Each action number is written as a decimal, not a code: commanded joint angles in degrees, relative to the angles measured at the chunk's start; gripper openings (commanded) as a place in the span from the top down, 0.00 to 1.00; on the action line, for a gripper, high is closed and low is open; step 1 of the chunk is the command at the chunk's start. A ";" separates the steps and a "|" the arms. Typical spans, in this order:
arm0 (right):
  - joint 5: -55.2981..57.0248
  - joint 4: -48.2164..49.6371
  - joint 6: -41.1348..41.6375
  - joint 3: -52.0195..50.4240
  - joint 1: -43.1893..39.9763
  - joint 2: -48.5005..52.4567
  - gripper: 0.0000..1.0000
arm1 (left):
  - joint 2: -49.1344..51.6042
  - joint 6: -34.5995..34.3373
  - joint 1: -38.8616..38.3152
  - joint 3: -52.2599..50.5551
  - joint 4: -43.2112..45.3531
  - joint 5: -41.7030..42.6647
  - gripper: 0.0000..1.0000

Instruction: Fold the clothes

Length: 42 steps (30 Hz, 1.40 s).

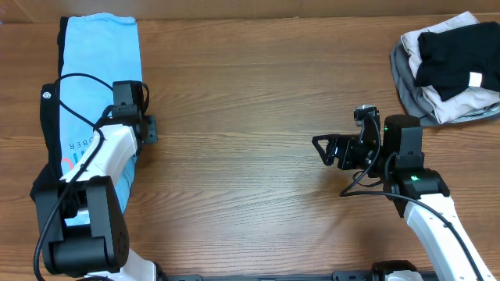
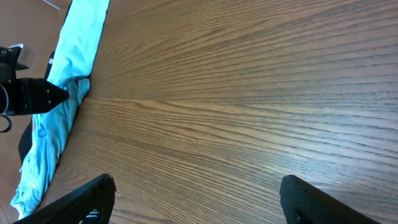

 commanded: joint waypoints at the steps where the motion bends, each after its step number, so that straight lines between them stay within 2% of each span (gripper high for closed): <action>1: 0.61 0.28 0.00 1.75 0.28 0.13 0.12 | 2.12 0.04 0.33 1.11 1.29 -1.27 0.54; 5: 1.25 0.22 0.02 1.75 0.28 0.13 0.12 | 4.98 0.07 0.33 1.11 2.99 -1.64 0.54; 9: 1.66 -0.42 0.00 1.75 0.28 0.13 0.13 | 6.64 0.04 0.33 1.11 4.00 -1.57 0.59; 12: 2.73 -1.07 0.02 1.75 0.28 0.13 0.14 | 6.78 0.04 0.33 1.11 4.11 -1.60 0.82; 13: 3.06 -1.25 0.00 1.75 0.28 0.13 0.14 | 6.78 0.04 0.33 1.14 4.26 -1.60 0.94; 14: 3.17 -1.29 0.00 1.75 0.28 0.13 0.15 | 6.75 0.04 0.33 1.20 4.28 -1.60 0.96; 18: 3.17 -1.22 0.00 1.75 0.28 0.13 0.16 | 5.55 -0.98 -0.26 3.02 1.66 -1.33 0.96; 22: 3.17 -1.20 0.00 1.75 0.28 0.13 0.17 | 2.67 -2.56 -2.01 8.55 -5.25 0.61 0.96; 31: 3.13 -1.25 0.07 1.75 0.28 0.11 0.22 | -0.96 -2.58 -9.07 25.31 -22.93 17.75 0.96; 36: 3.15 -1.22 1.86 1.75 0.26 0.11 0.26 | -0.96 -2.62 -14.40 26.97 -21.73 29.99 0.96; 42: 3.13 -1.66 4.37 1.75 0.26 0.11 0.27 | -0.96 -4.31 -21.55 26.97 -15.15 32.06 0.96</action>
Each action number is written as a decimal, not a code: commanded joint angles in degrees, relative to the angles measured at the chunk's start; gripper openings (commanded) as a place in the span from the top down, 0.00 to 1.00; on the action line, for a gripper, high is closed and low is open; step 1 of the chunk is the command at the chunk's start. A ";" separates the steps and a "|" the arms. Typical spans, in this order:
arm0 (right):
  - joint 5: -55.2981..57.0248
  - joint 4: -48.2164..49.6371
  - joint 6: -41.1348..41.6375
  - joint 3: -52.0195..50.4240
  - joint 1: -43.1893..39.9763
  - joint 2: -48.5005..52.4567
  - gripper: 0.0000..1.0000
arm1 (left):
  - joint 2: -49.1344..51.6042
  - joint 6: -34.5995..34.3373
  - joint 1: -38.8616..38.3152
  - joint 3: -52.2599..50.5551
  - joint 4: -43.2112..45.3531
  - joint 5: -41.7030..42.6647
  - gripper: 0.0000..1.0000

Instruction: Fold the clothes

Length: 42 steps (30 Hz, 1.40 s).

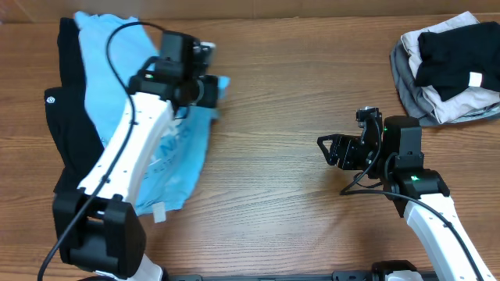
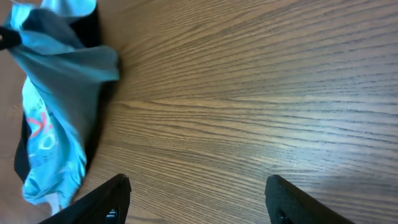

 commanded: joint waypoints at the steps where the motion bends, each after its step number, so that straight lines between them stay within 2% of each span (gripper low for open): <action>1: 0.15 -0.20 1.75 1.75 0.26 0.07 0.27 | -0.90 -1.81 -3.85 1.20 3.39 5.11 0.96; 9: 0.17 -1.42 1.75 1.75 0.26 0.07 0.27 | -0.87 -2.71 -10.14 1.20 18.29 9.14 0.96; 18: 1.05 -1.77 1.75 1.75 0.26 0.07 0.27 | 1.16 -4.55 -16.06 1.18 31.30 9.05 0.96; 19: 1.05 -1.77 1.75 1.75 0.26 0.07 0.26 | 1.77 -4.57 -16.72 1.18 32.35 9.07 0.88; 20: 1.05 -1.77 1.75 1.75 0.26 0.07 0.26 | 2.62 -4.55 -17.31 1.18 33.31 9.07 0.74; 23: 1.03 -1.77 1.75 1.75 0.26 0.07 0.23 | 4.55 -4.50 -18.23 1.18 34.88 9.05 0.00; 28: 0.81 -1.79 1.75 1.75 0.28 0.07 0.20 | 4.00 -4.57 -15.41 2.82 32.52 9.66 0.00; 32: -1.14 -1.97 1.75 1.75 1.25 0.07 0.20 | 2.62 -4.00 -9.68 9.20 18.40 9.70 0.00; 36: -0.63 -1.99 1.97 1.77 4.46 0.26 0.20 | 2.36 -0.04 -2.05 15.87 1.31 8.74 0.00; 42: 7.98 -1.22 6.51 1.77 13.07 3.96 0.20 | 2.58 1.29 9.09 16.81 -9.05 1.49 0.00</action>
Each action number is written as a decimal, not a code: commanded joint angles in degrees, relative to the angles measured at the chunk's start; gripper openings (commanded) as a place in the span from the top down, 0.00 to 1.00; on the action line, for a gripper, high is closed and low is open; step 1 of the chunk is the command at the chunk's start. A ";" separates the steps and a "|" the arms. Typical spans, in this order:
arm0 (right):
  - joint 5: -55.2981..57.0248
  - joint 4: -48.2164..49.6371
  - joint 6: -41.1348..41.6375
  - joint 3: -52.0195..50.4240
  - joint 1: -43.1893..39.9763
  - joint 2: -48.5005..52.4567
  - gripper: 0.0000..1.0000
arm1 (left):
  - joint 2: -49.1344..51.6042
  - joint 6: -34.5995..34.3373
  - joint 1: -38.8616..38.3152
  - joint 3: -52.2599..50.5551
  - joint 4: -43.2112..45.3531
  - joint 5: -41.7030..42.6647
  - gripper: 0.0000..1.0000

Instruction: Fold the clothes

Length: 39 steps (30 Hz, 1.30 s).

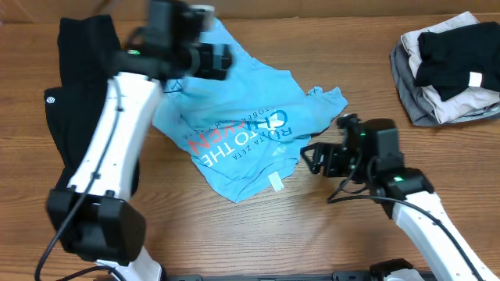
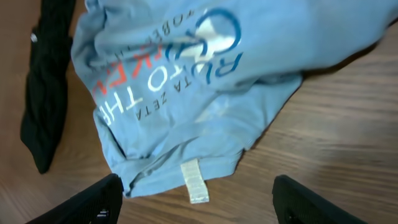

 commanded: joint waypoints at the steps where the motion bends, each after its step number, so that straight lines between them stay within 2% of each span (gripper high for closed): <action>1: 6.10 1.11 3.39 1.73 5.01 3.06 0.20 | -1.07 1.99 5.44 1.18 -2.47 -4.79 0.00; 8: 16.31 1.70 4.94 4.63 14.36 11.76 0.20 | -0.85 1.99 12.48 1.18 -2.82 -4.79 0.00; 14: 20.31 1.44 -1.62 10.56 17.86 21.51 0.23 | -0.42 2.49 12.72 1.11 -2.56 -6.60 0.00; 24: 21.22 1.64 -5.29 14.69 19.04 30.45 0.24 | 3.52 2.64 12.57 0.70 -2.56 -7.15 0.00; 39: 22.10 0.85 0.72 14.62 18.93 34.42 0.24 | 9.86 2.89 10.27 0.70 -2.58 -7.17 0.00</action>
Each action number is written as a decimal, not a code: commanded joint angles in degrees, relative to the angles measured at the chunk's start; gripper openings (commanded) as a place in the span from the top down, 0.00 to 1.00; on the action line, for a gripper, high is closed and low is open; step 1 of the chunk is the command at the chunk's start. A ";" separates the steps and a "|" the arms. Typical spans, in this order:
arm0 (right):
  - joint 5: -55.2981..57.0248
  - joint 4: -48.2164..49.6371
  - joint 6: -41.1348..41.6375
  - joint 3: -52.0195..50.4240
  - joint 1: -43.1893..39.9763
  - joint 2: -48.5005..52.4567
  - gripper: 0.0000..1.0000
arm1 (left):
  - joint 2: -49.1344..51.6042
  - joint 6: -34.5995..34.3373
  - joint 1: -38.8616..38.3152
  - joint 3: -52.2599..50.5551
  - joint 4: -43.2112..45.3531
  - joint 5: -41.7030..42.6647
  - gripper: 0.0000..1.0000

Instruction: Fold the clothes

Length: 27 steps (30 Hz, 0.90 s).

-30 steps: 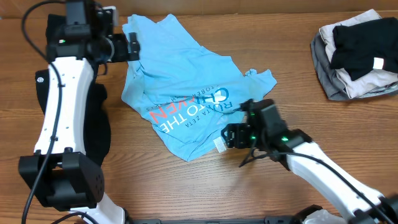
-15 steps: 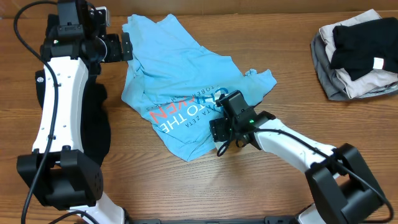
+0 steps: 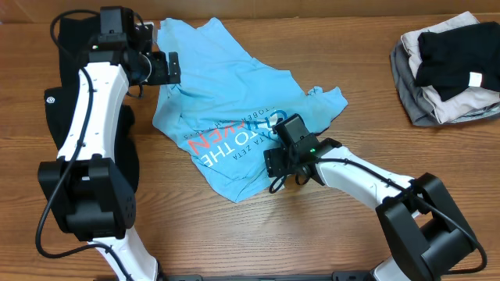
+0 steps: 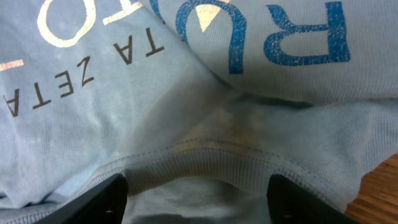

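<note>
A light blue T-shirt [image 3: 234, 109] with printed lettering lies spread and rumpled on the table's left-middle part. My right gripper [image 3: 271, 170] is down on its near right edge. In the right wrist view that gripper [image 4: 199, 208] is open. Its dark fingertips [image 4: 102, 199] stand on either side of the ribbed collar [image 4: 205, 165], just below the blue letters. My left gripper [image 3: 170, 67] is at the shirt's far left edge. Whether it grips the cloth does not show.
A black garment [image 3: 66, 94] lies along the left edge, partly under the left arm. A pile of grey, black and white clothes [image 3: 445, 66] sits at the far right. Bare wooden table [image 3: 234, 234] shows near the front.
My right gripper was open just right of the shirt and is now down over its collar. The left gripper has moved from the shirt's far middle to its far left edge.
The shirt lay as a narrow strip on the black garment at the left, with my left gripper on it. Then the left gripper held it up further right. Then it lay spread mid-table, with the right gripper beside it, which is now over the collar.
</note>
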 commanded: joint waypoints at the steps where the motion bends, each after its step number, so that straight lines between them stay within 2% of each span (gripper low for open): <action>1: 1.09 -0.26 1.49 0.42 0.26 3.13 0.24 | 1.64 1.16 -0.48 0.70 -0.17 -0.55 0.00; 9: 7.58 -4.66 6.71 0.39 -0.09 3.23 0.24 | 1.99 1.16 -0.59 0.70 -0.20 -0.55 0.00; 15: 8.35 -10.54 12.76 0.37 -4.20 3.23 0.24 | 1.99 1.57 -0.59 0.70 -0.20 -0.68 0.00; 21: 8.52 -16.11 14.73 0.37 -13.33 3.23 0.24 | 1.99 1.57 -0.59 0.70 -0.44 -0.72 0.00; 27: 6.71 -18.25 13.27 0.37 -26.97 3.23 0.20 | 1.99 1.57 -0.74 0.70 -1.64 -0.50 0.00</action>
